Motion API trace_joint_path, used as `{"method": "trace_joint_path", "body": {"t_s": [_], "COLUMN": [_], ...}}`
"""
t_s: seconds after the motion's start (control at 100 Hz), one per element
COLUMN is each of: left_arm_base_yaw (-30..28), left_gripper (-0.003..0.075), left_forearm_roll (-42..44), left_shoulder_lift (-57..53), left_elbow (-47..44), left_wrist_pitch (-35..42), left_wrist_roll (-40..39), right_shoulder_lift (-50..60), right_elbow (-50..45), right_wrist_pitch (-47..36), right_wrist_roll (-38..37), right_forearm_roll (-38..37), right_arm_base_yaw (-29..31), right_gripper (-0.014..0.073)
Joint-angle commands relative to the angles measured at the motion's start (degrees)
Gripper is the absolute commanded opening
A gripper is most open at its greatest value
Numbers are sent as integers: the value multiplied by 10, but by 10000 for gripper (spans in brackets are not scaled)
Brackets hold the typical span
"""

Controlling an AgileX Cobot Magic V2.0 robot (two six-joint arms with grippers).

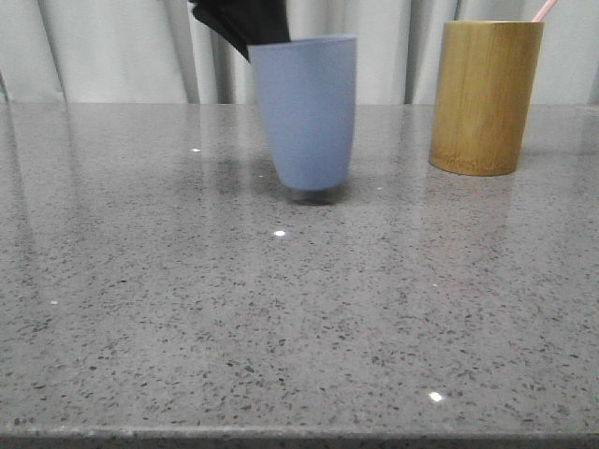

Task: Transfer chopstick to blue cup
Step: 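Slide the blue cup with the left gripper toward the bamboo cup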

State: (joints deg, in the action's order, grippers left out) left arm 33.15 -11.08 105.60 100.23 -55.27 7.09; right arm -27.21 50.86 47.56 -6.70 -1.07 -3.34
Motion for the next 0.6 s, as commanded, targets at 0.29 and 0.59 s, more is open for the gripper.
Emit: {"method": "trace_joint_path", "body": {"t_s": [0.29,0.59], "left_arm_base_yaw": [11,11], "left_gripper": [-19,0], "left_forearm_roll": [1,1], "left_shoulder_lift": [-19,-19], "left_elbow": [21,21], "left_wrist_pitch": [27,27], "left_wrist_roll": [0,0], "right_shoulder_lift": [-10,-10], "right_elbow": [18,18], "right_wrist_pitch": [-45,-45], "right_wrist_roll": [3,3], "right_forearm_roll": [-3,-3], "right_arm_base_yaw": [-2,-2], "right_gripper": [654,654]}}
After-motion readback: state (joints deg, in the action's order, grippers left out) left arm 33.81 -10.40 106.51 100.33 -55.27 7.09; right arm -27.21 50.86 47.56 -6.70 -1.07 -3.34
